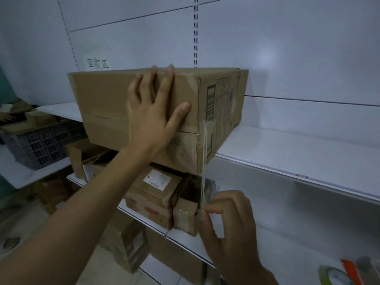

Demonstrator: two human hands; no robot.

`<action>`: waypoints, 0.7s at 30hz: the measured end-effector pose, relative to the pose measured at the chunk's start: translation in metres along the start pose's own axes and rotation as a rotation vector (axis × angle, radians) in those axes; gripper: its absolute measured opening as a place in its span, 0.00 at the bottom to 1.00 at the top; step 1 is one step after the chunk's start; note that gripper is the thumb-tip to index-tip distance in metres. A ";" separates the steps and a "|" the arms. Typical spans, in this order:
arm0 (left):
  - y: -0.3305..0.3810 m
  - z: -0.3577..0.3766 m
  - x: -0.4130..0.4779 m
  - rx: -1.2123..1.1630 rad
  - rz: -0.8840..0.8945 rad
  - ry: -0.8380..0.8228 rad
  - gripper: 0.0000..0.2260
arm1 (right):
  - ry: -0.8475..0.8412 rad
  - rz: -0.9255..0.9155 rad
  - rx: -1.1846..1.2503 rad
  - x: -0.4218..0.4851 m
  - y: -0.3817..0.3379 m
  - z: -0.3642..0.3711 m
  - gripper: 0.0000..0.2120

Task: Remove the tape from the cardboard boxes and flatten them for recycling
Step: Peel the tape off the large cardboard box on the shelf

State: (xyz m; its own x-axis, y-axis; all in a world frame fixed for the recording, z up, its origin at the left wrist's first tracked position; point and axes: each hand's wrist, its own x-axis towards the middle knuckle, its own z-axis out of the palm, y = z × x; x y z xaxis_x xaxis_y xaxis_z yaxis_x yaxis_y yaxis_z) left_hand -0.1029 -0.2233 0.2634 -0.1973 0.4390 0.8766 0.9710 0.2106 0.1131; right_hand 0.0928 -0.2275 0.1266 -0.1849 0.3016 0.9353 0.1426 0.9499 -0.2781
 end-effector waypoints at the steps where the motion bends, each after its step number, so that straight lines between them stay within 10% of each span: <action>1: 0.000 -0.001 0.000 0.008 -0.006 -0.015 0.31 | -0.004 -0.028 0.000 0.002 -0.004 0.006 0.15; 8: -0.017 -0.005 0.007 0.123 0.101 -0.069 0.32 | 0.105 -0.137 0.052 0.011 -0.027 0.035 0.08; 21: -0.049 0.016 0.026 -0.006 0.426 -0.021 0.33 | 0.663 0.386 -0.149 0.082 -0.012 0.027 0.02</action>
State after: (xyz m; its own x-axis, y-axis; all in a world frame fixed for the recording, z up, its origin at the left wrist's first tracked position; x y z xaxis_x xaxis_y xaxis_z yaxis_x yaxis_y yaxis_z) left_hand -0.1580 -0.2083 0.2736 0.2192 0.5033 0.8359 0.9671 0.0016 -0.2546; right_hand 0.0494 -0.2116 0.2003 0.5170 0.4525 0.7266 0.2160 0.7524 -0.6223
